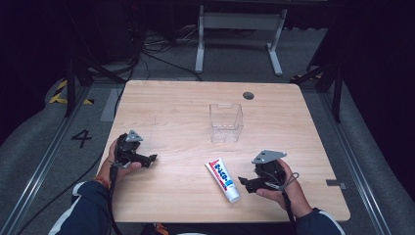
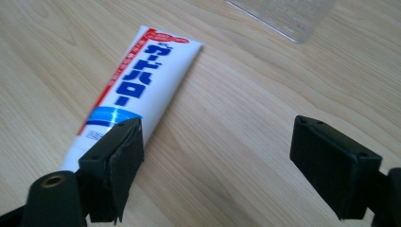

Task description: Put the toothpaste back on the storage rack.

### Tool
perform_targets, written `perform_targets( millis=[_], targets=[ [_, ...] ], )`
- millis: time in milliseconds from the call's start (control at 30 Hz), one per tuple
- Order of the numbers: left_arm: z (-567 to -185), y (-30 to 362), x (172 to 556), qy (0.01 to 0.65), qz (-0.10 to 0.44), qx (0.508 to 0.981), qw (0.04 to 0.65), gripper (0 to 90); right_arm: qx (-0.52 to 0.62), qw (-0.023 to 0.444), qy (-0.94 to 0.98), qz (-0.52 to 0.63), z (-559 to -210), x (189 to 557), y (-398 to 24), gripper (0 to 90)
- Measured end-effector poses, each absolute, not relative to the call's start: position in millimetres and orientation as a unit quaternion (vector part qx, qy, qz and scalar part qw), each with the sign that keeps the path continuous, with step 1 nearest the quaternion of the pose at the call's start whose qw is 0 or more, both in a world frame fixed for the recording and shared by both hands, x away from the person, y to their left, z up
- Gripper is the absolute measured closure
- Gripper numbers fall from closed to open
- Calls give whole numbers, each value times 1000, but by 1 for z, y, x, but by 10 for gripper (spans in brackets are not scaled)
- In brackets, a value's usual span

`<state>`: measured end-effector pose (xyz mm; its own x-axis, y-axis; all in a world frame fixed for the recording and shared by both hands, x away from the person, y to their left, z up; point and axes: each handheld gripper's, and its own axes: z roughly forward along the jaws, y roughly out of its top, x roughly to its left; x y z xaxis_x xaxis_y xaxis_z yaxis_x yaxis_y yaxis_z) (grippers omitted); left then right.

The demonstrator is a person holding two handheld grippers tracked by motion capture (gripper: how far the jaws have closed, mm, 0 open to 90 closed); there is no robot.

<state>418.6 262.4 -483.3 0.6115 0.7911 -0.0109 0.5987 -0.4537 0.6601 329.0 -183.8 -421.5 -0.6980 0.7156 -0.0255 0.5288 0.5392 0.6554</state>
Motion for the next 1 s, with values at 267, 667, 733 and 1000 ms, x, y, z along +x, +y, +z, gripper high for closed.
perform_targets(
  millis=[267,667,733,1000],
  targets=[
    [-483,262,418,415,152,839,318,2,347,132,875,309,-424,332,-159,199],
    [-483,262,418,415,151,839,318,2,325,111,890,301,-429,338,-126,198],
    [-483,262,418,416,151,839,318,2,325,105,891,298,-432,340,-122,199],
    [-483,262,418,416,151,839,318,2,326,81,902,272,-447,351,-112,244]
  ],
)
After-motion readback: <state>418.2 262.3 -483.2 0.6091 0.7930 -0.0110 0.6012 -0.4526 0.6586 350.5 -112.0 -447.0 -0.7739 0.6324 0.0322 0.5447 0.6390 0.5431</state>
